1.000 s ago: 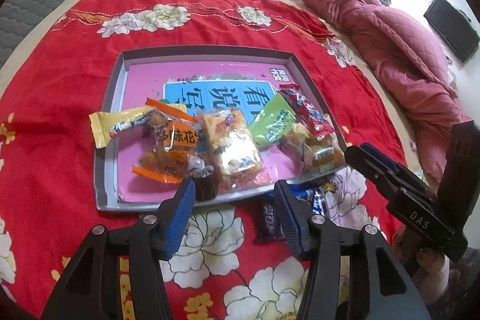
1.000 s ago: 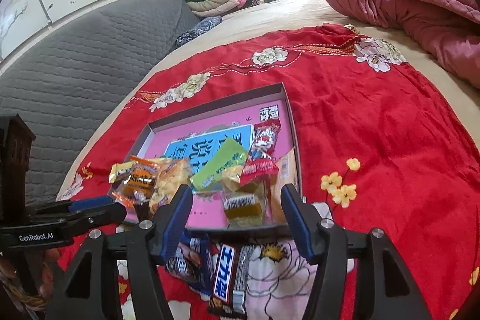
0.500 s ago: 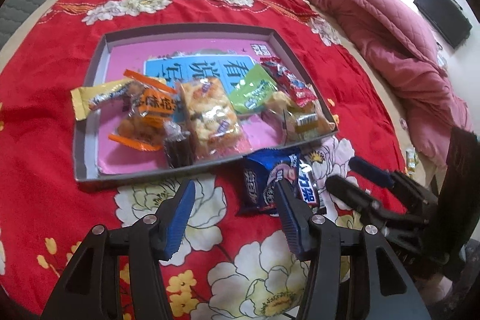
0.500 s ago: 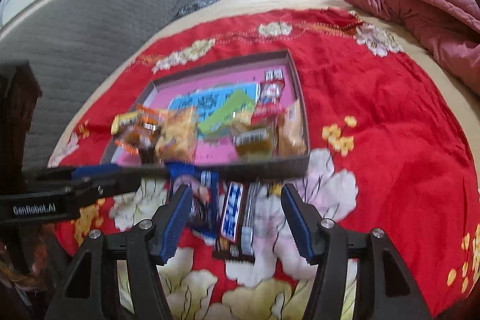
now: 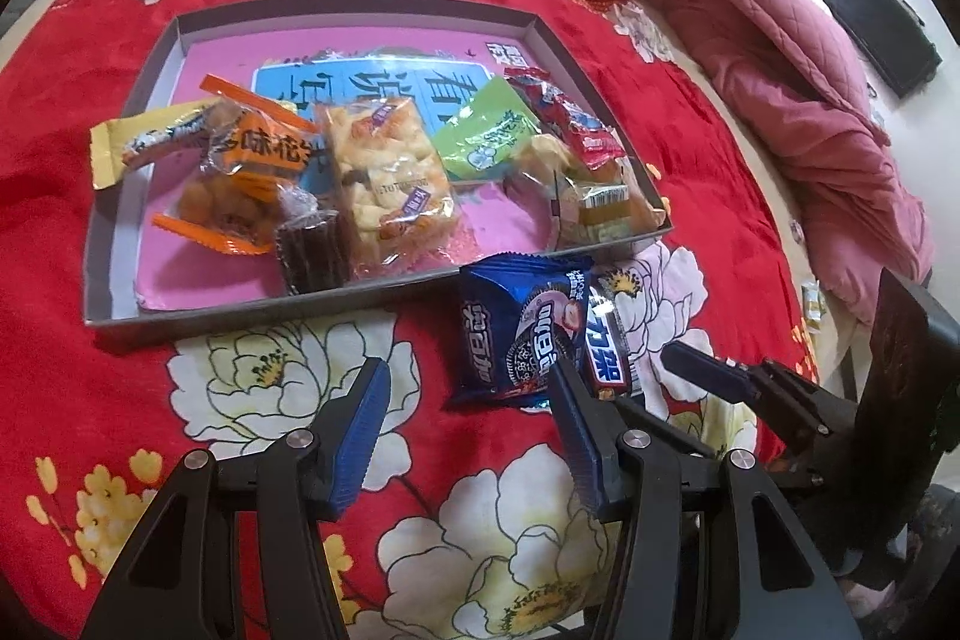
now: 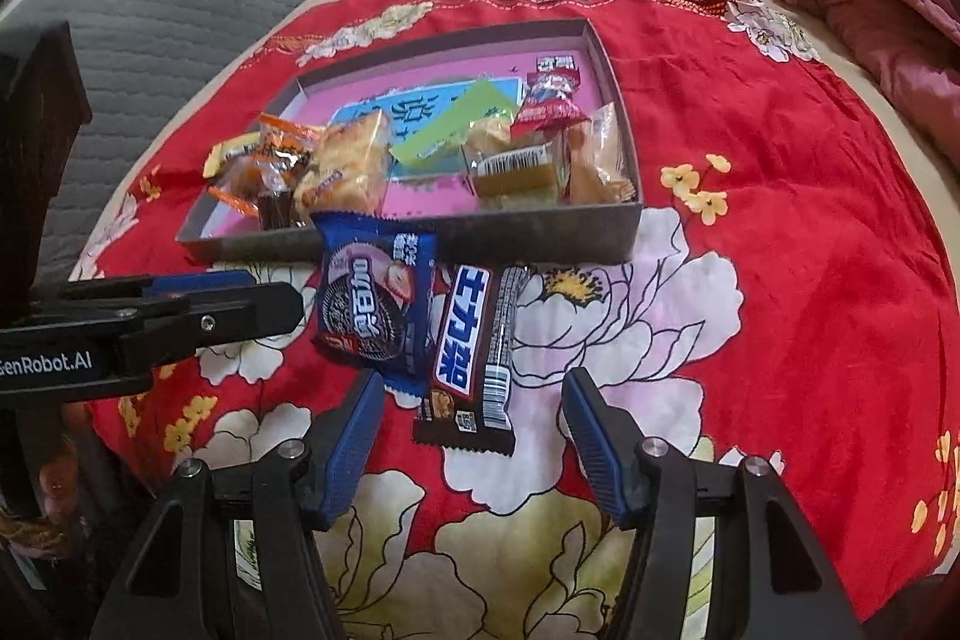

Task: Organize snacks
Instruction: 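Close left tool on blue cookie packet while right tool closes on chocolate bar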

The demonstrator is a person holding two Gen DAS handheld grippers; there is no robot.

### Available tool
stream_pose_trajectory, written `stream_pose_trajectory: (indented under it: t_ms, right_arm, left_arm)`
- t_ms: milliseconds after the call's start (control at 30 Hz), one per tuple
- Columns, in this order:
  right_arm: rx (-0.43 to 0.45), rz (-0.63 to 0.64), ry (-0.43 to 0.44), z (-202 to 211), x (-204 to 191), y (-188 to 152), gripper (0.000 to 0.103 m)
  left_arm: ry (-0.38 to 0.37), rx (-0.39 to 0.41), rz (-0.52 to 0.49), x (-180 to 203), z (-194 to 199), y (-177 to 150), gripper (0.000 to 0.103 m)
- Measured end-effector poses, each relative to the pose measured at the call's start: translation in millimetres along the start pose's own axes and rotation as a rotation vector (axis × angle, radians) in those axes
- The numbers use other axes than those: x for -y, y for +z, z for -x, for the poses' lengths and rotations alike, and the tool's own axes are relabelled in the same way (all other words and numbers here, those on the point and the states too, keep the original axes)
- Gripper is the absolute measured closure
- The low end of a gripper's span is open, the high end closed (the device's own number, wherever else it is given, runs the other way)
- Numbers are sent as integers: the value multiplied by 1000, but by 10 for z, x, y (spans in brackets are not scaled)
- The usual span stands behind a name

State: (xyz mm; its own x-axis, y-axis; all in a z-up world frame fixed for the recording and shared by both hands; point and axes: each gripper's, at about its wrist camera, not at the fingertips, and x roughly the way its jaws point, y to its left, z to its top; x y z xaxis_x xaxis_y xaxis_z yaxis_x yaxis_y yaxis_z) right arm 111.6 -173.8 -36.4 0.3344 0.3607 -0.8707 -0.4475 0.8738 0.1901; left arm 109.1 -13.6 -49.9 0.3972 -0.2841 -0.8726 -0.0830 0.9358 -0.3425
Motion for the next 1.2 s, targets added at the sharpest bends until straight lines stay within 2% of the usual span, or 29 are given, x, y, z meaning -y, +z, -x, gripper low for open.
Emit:
stream_pose_trajectory:
  t_ms: [233, 633, 967, 1200]
  right_arm:
    - [-35, -2, -20, -130, 17, -10, 42]
    - [-19, -52, -57, -135, 170, 37, 42]
    - [-20, -3, -52, -158, 59, 37, 42]
    - [-18, 17, -61, -210, 15, 44, 42]
  left_arm:
    - [-11, -15, -1, 11, -142, 47, 46]
    - [-58, -36, 31, -48, -311, 103, 46]
    - [-129, -28, 27, -11, -422, 166, 47]
    - [-209, -43, 71, -46, -527, 183, 47]
